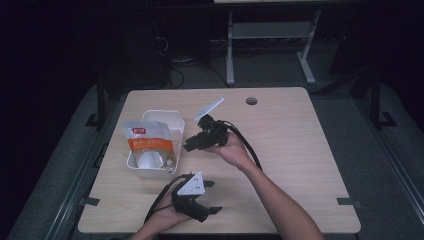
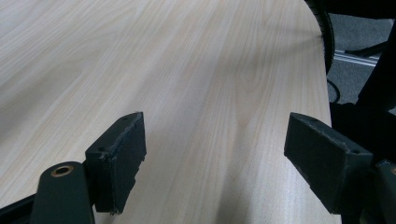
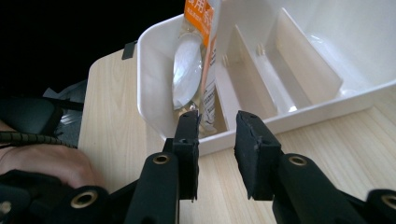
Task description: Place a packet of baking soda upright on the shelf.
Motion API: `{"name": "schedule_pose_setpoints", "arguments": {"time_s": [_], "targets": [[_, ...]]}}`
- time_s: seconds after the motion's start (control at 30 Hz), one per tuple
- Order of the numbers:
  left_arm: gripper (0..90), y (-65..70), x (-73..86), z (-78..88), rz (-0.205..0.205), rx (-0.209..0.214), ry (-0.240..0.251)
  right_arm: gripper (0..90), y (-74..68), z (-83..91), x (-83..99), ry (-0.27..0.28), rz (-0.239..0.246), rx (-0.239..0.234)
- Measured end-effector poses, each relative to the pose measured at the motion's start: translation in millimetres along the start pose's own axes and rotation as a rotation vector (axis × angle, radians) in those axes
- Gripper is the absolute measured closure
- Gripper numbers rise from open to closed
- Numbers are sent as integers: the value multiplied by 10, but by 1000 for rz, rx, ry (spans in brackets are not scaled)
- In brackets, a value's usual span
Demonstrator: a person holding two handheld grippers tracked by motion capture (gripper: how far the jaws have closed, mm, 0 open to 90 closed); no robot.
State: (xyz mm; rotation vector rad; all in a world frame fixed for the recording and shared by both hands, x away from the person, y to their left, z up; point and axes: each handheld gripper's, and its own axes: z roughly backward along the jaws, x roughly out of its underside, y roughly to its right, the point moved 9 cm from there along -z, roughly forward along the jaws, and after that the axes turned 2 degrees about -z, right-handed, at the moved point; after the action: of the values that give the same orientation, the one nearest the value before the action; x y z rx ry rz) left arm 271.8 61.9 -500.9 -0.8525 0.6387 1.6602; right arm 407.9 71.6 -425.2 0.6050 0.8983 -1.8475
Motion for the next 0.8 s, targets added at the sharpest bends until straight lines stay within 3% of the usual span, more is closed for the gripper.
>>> {"name": "schedule_pose_setpoints", "arguments": {"time_s": [0.8], "targets": [[206, -44, 6, 10, 16, -9, 0, 603, 122, 352, 176, 43, -54, 28]]}}
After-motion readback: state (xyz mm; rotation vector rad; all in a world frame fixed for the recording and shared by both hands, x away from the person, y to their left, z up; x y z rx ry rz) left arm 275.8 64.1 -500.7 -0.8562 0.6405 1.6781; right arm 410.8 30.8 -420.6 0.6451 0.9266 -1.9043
